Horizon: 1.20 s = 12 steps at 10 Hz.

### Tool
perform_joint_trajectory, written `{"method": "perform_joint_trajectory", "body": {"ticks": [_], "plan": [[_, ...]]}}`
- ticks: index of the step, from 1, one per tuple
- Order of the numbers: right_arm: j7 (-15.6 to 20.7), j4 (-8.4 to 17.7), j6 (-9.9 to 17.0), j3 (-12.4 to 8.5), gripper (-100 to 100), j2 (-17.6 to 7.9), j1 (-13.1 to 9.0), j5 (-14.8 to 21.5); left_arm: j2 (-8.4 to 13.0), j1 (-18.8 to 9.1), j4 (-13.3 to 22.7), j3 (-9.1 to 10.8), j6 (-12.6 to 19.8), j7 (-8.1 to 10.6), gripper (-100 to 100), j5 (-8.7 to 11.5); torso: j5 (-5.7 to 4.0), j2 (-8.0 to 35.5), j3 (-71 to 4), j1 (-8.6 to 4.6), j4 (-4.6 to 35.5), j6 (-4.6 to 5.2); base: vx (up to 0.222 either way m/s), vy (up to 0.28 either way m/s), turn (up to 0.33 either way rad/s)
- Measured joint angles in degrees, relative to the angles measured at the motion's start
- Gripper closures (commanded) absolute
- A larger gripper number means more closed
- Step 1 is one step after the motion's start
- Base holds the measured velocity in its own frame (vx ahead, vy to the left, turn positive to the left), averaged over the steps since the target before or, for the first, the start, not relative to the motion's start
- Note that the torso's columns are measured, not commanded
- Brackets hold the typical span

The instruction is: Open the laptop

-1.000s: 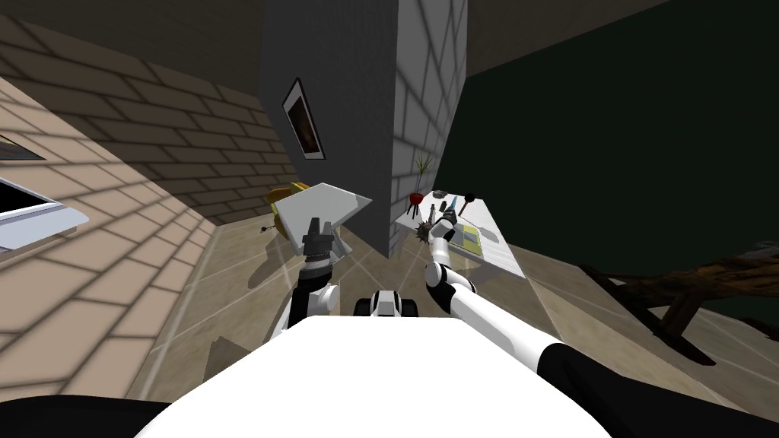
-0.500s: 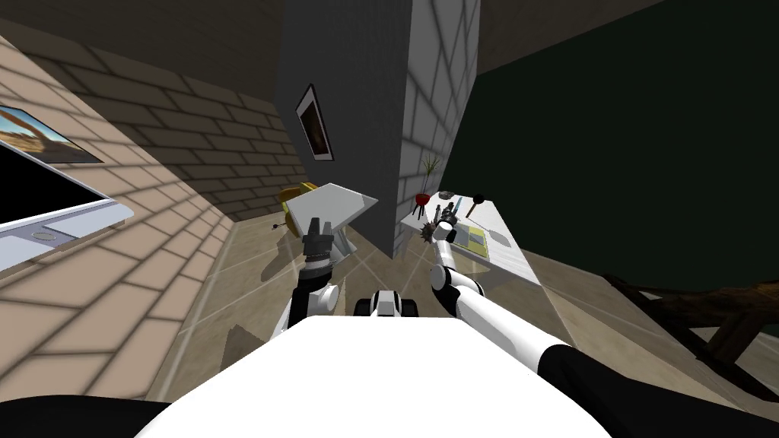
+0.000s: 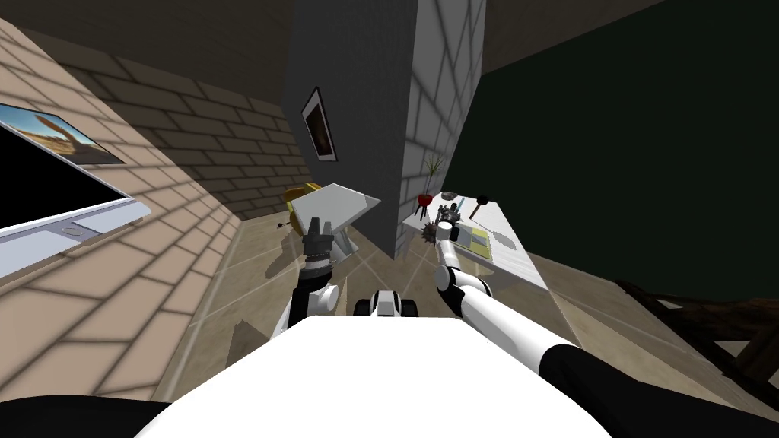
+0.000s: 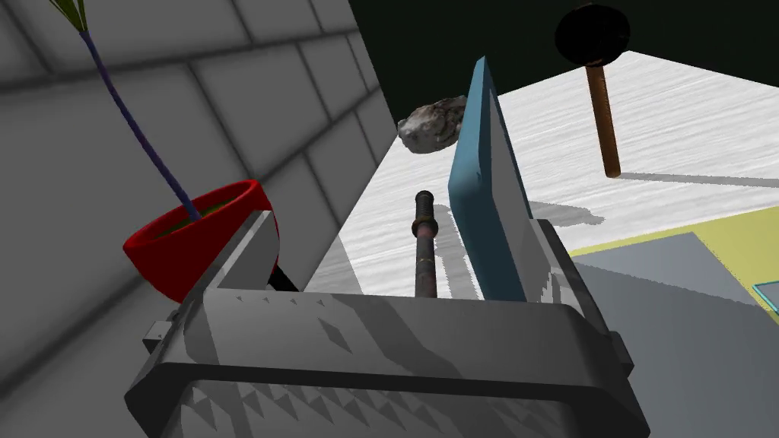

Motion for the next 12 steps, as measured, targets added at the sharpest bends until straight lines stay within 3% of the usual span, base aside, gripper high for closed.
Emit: {"method": "perform_joint_trajectory", "body": {"ticks": [2,4,5,7,9,11,12], "plan": [[3.94,2.0,3.3,2.72,-100,-3.51,1.81,3.25,0.0,0.02,-0.01,0.0,-0.01,0.0,0,0.0,0.15,-0.26,-0.19,-0.01,0.07,0.13,0.002,0.045,0.004],[8.6,1.67,4.9,4.63,-100,-4.18,2.15,6.34,0.01,0.02,-0.01,0.01,-0.01,0.0,0,0.0,0.15,0.12,0.06,-0.19,0.26,0.29,0.009,0.0,0.012],[8.88,2.68,4.59,5.76,-100,-4.94,1.85,8.1,0.01,0.02,-0.01,0.01,-0.01,0.0,0,0.0,0.12,0.22,0.13,-0.26,0.28,0.39,0.006,-0.007,0.006],[8.95,2.78,4.58,6.02,-100,-5.12,1.71,11.35,0.01,0.01,-0.01,0.01,0.0,0.0,0,0.0,0.06,0.25,0.15,-0.29,0.23,0.48,0.007,0.031,0.136],[9.71,7.65,6.11,10.35,-100,-11.19,3.31,14.95,0.0,0.01,-0.01,0.0,0.0,0.0,0,0.0,-0.02,-0.37,-0.26,0.02,-0.21,-0.07,-0.009,0.059,0.074],[12.93,7.29,8.5,12.75,-100,-12.64,4.4,18.38,0.01,0.02,-0.01,0.01,-0.01,0.0,0,0.0,0.01,-0.36,-0.25,0.06,-0.19,-0.15,0.0,0.016,-0.01],[14.18,8.31,8.65,13.85,-100,-13.15,3.98,20.09,0.01,0.01,-0.01,0.01,0.0,0.0,0,0.0,0.03,-0.37,-0.26,-0.02,-0.13,-0.12,0.0,0.003,0.017]]}}
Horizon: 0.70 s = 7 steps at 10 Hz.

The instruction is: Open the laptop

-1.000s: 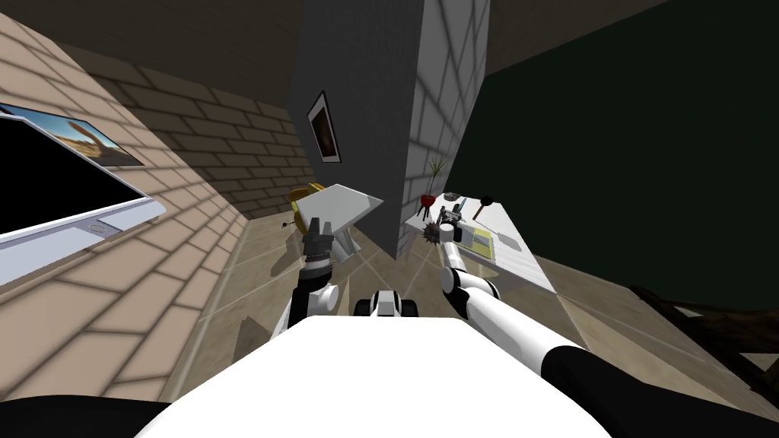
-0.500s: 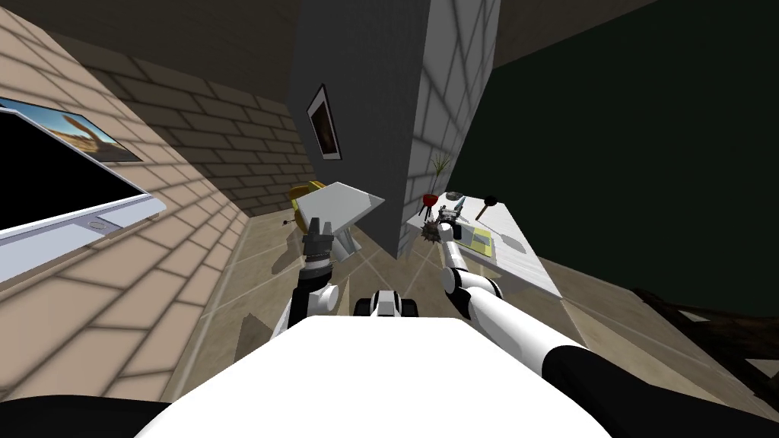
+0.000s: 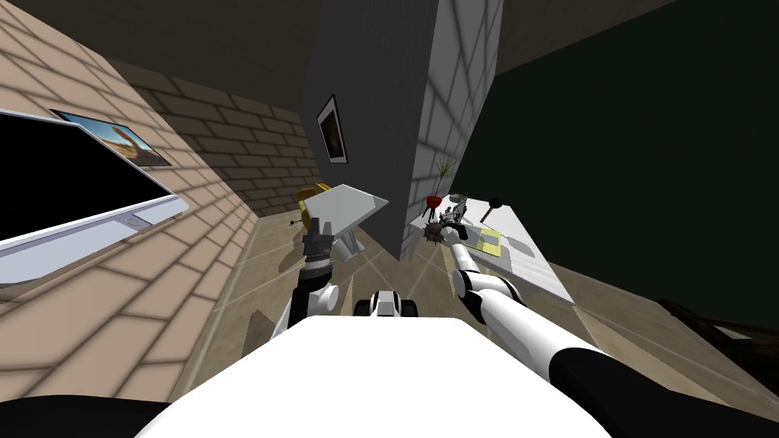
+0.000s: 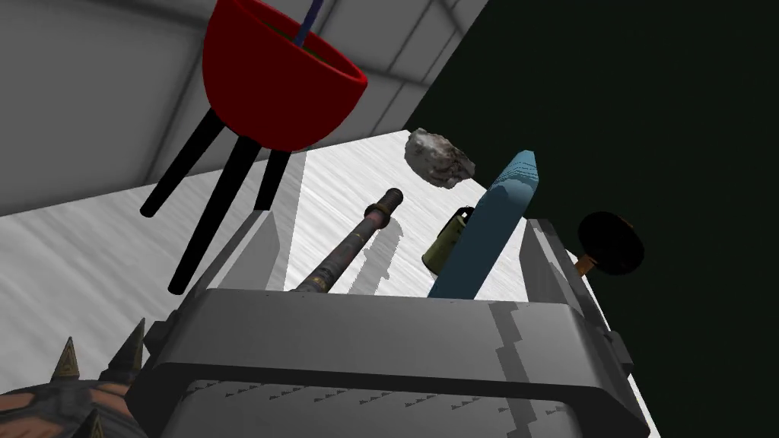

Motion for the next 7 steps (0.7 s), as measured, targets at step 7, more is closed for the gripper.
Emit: {"method": "perform_joint_trajectory", "body": {"ticks": [7], "plan": [[11.73,1.05,6.15,3.36,-100,-5.63,3.12,11.68,0.0,0.0,0.0,0.0,0.0,0.0,0,0.0,-0.48,-0.32,-0.18,-0.98,-0.38,0.62,0.004,0.043,0.081]]}}
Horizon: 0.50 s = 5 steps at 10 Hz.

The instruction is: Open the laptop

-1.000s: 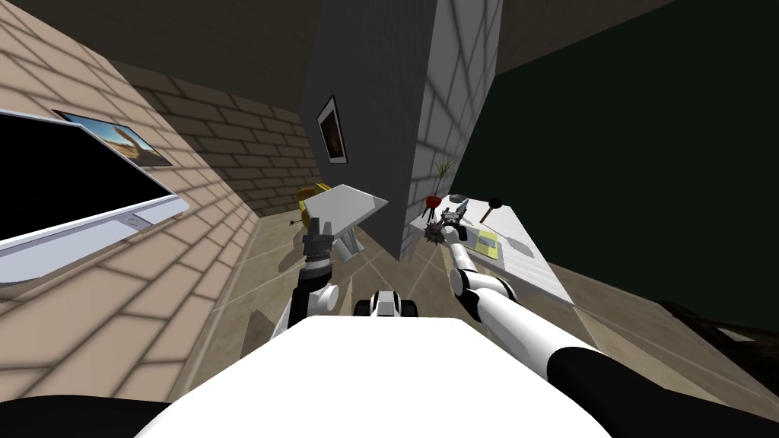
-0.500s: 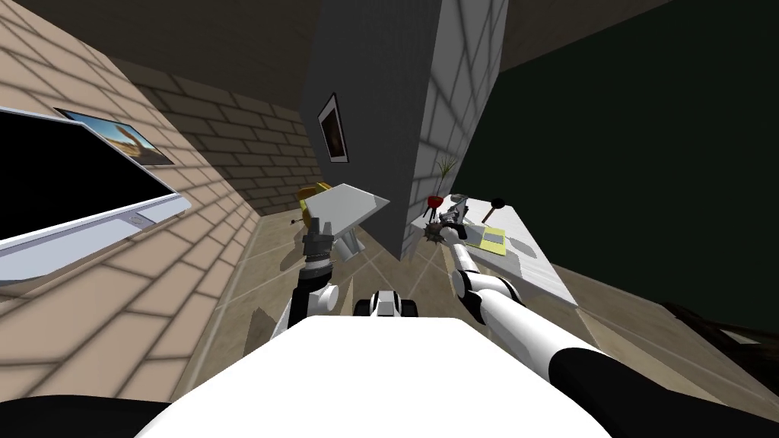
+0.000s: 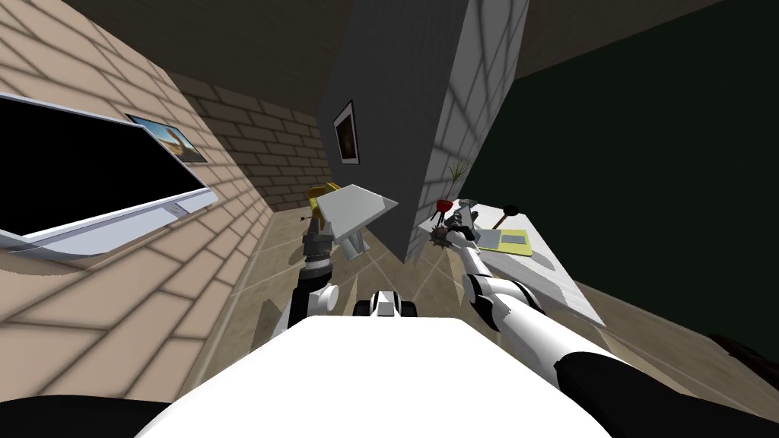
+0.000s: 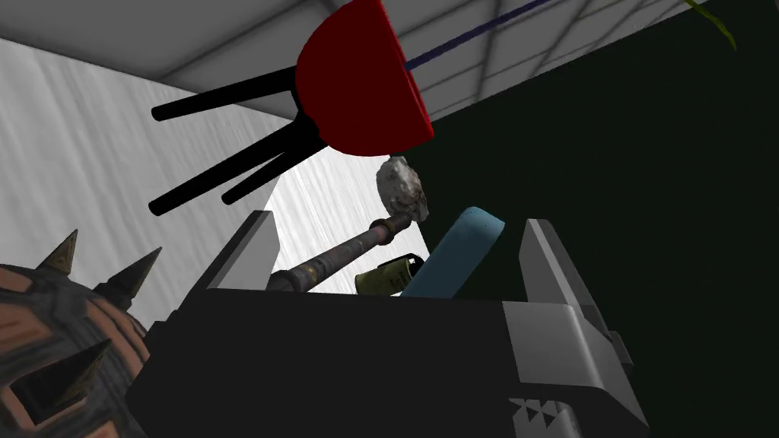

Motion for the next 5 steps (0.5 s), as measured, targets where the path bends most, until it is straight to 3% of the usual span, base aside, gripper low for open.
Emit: {"method": "perform_joint_trajectory", "body": {"ticks": [1,3,4,5], "plan": [[2.06,0.44,0.46,0.7,-100,0.0,-0.23,2.02,0.0,0.0,0.0,0.0,0.0,0.0,0,0.0,-0.07,-0.04,-0.01,-0.24,0.04,0.05,-0.005,0.006,0.015],[2.37,1.72,0.0,3.4,-100,-0.77,-0.47,5.49,0.01,0.0,0.0,0.01,0.0,0.0,0,0.0,-0.13,-0.16,-0.08,-0.38,-0.03,0.21,0.0,-0.001,0.005],[2.09,2.29,-0.5,4.41,-100,-0.94,-0.55,6.57,0.01,0.0,0.0,0.01,0.0,0.0,0,0.0,-0.16,-0.21,-0.11,-0.41,-0.1,0.26,0.019,0.077,0.331],[1.9,6.52,-0.19,8.03,-100,-4.57,-1.66,7.57,0.0,-0.01,0.01,-0.01,0.01,0.0,0,0.0,-0.25,-0.51,-0.29,-0.31,-0.29,0.05,0.039,0.091,0.208]]}}
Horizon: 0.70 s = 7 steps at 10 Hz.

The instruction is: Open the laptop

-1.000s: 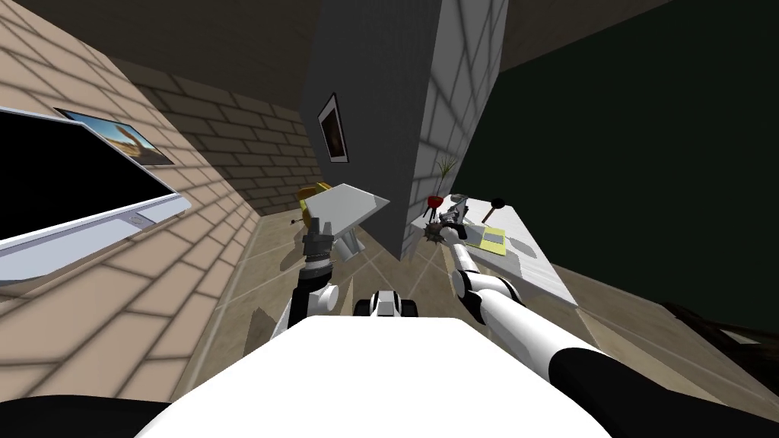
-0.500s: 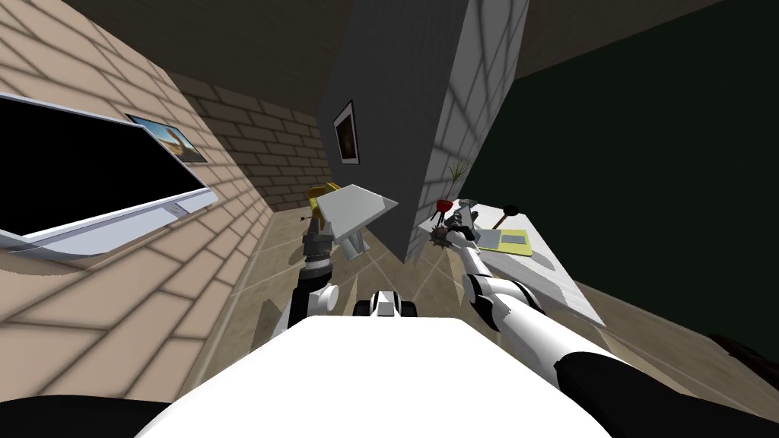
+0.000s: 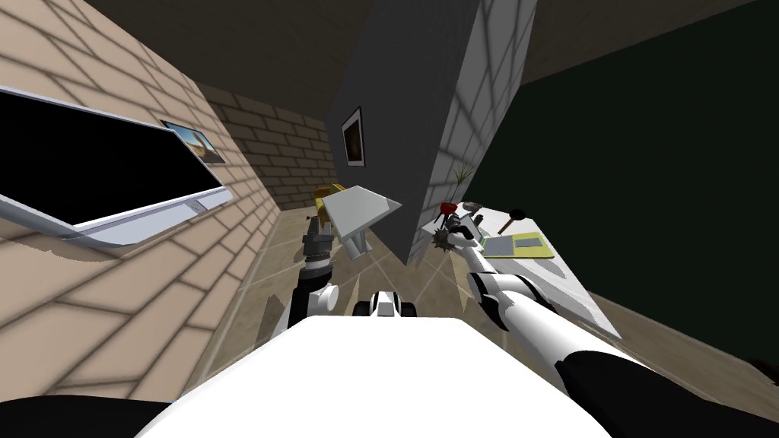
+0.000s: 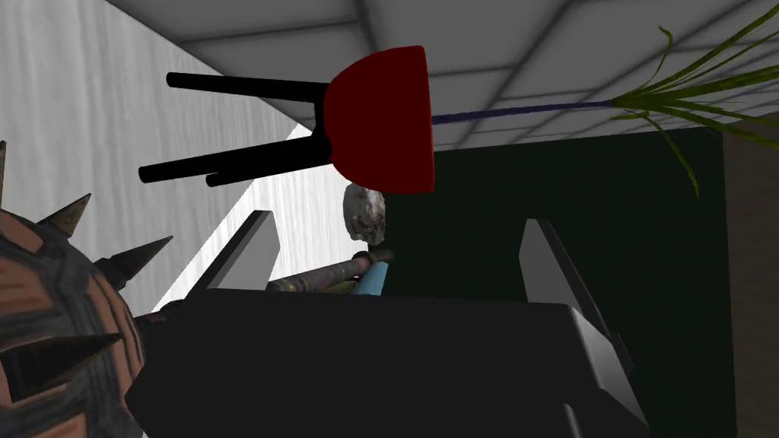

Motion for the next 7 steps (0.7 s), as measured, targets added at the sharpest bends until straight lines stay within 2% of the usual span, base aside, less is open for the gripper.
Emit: {"method": "perform_joint_trajectory", "body": {"ticks": [1,2,4,6,7], "plan": [[1.87,-1.67,2.14,0.41,-100,-2.01,2.1,1.82,0.0,0.02,-0.01,0.01,0.0,0.0,0,0.0,-0.19,-0.06,-0.05,-0.08,-0.27,0.23,0.027,0.056,0.027],[2.0,2.2,1.2,5.03,-100,-4.57,1.25,2.53,0.0,0.01,-0.01,0.0,-0.01,0.0,0,0.0,-0.5,-0.11,-0.08,-0.66,-0.51,0.54,0.001,0.026,-0.04],[2.64,5.59,0.31,7.97,-100,-5.27,-0.34,5.0,0.01,0.01,-0.01,0.02,0.0,0.0,0,0.0,-0.67,-0.14,-0.08,-1.14,-0.47,0.46,-0.016,0.003,-0.011],[3.44,5.7,-0.19,8.06,-100,-4.89,-0.62,7.72,0.01,0.01,0.0,0.02,0.0,0.0,0,0.0,-0.52,-0.35,-0.21,-0.9,-0.42,0.34,-0.005,-0.008,-0.002],[5.58,1.57,1.36,4.86,-100,-3.96,1.51,9.67,0.01,0.02,-0.01,0.02,0.0,0.0,0,0.0,-0.49,-0.29,-0.18,-0.75,-0.42,0.31,0.007,-0.007,0.028]]}}
